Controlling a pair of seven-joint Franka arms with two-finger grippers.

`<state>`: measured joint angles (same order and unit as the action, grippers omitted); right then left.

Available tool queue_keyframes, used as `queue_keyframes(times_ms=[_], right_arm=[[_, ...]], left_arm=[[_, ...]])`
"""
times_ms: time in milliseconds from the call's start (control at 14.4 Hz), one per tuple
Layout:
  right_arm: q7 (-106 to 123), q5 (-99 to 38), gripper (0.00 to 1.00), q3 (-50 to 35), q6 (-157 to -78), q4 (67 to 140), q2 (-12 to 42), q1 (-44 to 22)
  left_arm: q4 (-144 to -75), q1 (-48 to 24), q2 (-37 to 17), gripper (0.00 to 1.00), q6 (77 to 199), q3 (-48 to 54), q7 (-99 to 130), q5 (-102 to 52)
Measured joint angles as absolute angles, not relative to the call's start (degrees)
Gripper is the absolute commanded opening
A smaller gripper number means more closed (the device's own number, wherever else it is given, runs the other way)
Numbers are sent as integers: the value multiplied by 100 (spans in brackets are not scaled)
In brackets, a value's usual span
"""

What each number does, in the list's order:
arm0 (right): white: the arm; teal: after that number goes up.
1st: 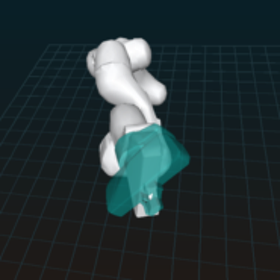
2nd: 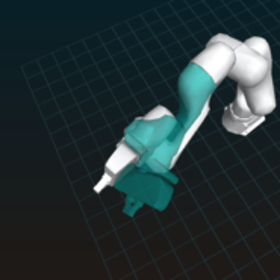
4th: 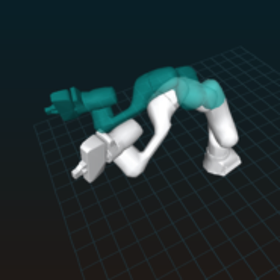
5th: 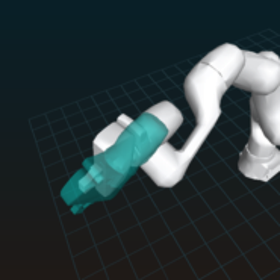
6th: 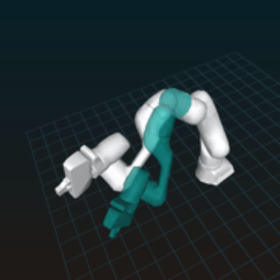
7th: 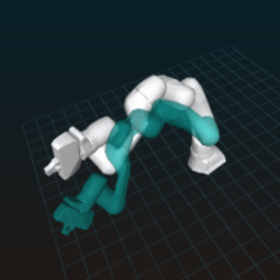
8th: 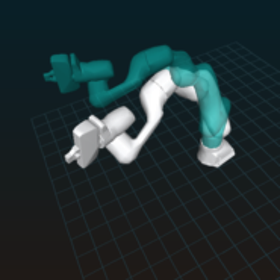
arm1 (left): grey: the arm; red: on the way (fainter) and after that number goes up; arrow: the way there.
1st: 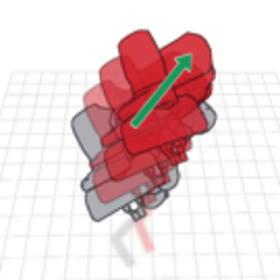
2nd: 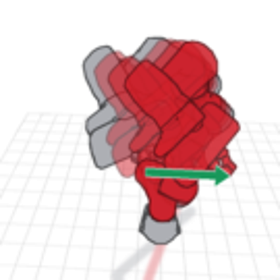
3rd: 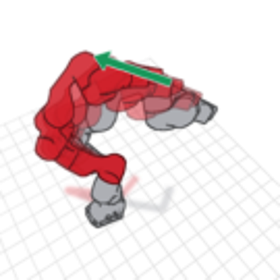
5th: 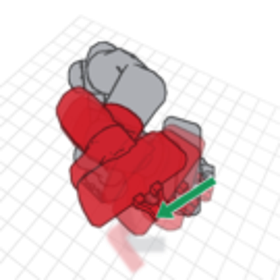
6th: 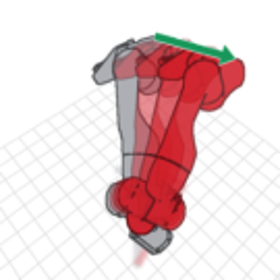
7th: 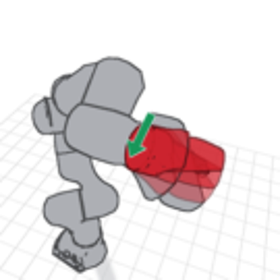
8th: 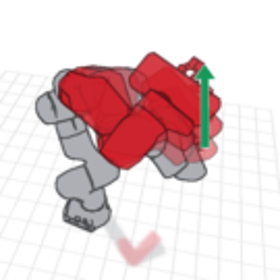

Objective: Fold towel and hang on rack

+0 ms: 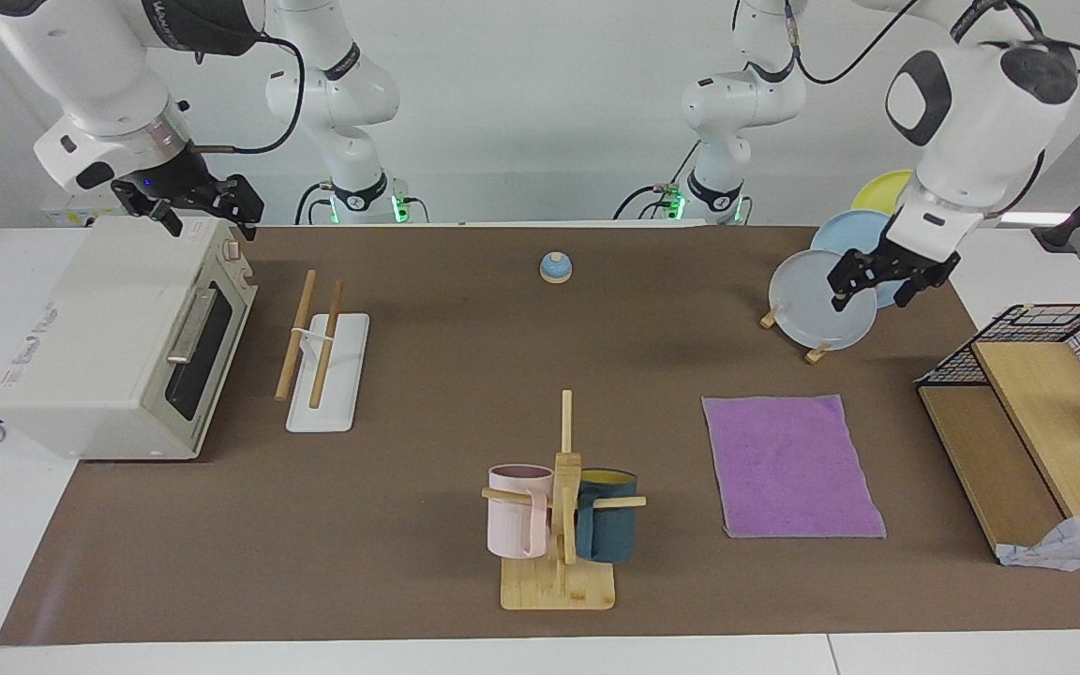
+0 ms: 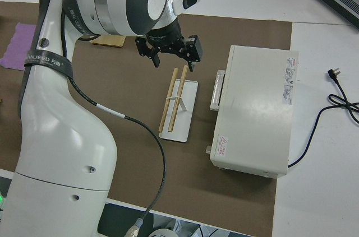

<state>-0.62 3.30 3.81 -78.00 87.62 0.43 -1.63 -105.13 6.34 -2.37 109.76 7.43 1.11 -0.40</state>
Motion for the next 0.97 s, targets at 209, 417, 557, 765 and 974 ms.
queue_keyframes(times_ms=[209, 417, 557, 765, 974], right_arm=[[-62, 330, 100, 385, -7800, 8763, 43, -135], [-62, 330, 100, 383, -7799, 8763, 43, -137], [-62, 330, 100, 376, -7774, 8766, 43, -153], [-50, 330, 100, 376, -7769, 8778, 43, -171], [-21, 330, 100, 375, -7769, 8851, 27, -179]], left_arm=[[-10607, 847, -1357, 100, 12352, 738, 108, -69], [-10584, 966, -2007, 77, 12872, 737, 105, -347], [-10575, 1093, -2203, 76, 12989, 739, 105, -608], [-10575, 1217, -2261, 75, 12924, 739, 105, -863], [-10582, 1267, -2262, 68, 12653, 738, 130, -964]])
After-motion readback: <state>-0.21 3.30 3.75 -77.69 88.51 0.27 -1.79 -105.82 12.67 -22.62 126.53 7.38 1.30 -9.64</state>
